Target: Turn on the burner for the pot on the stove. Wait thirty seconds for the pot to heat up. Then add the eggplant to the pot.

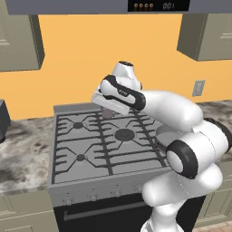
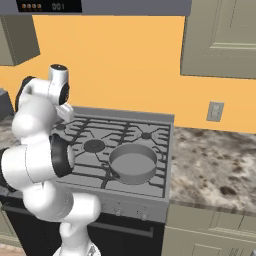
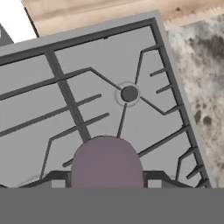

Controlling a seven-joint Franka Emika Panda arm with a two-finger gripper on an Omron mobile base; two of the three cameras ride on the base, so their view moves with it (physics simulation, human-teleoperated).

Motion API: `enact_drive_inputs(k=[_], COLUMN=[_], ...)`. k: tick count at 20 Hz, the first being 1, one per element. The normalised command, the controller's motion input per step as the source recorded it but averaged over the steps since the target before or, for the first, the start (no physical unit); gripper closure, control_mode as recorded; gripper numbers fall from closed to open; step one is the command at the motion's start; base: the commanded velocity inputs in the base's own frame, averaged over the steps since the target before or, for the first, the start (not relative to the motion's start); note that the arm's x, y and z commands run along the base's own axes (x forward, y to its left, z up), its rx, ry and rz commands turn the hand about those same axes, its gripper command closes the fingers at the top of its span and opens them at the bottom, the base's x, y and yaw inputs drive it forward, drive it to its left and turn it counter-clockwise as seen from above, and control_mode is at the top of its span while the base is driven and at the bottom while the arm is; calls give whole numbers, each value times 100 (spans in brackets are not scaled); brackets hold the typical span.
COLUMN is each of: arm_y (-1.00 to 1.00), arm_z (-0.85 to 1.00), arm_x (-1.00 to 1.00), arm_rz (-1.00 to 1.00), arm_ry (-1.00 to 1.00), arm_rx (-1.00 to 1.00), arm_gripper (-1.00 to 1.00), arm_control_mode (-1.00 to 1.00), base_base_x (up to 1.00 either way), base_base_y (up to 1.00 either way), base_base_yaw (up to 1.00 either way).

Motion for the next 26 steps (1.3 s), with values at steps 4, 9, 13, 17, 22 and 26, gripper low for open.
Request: enact_drive_inputs(k=[4,9,13,17,22,26], arm_y=[-42,-66,-65,-49,-52,-50], arm_z=[0,4,0,0,0,0], arm_x=[-20,-22,-17,-18,-4,-3], arm_rz=[-4,-13,-12,-14,-11,-11], arm_ry=[-2,1,0,0,0,0], arm_rx=[-1,0,-8,-15,-13,-11], arm_gripper=[100,100,100,100,100,100], arm_control_mode=[-100,-100,-100,-100,-100,-100], base_base_x=[0,0,0,0,0,0], base_base_y=[0,0,0,0,0,0], base_base_yaw=[0,0,0,0,0,0])
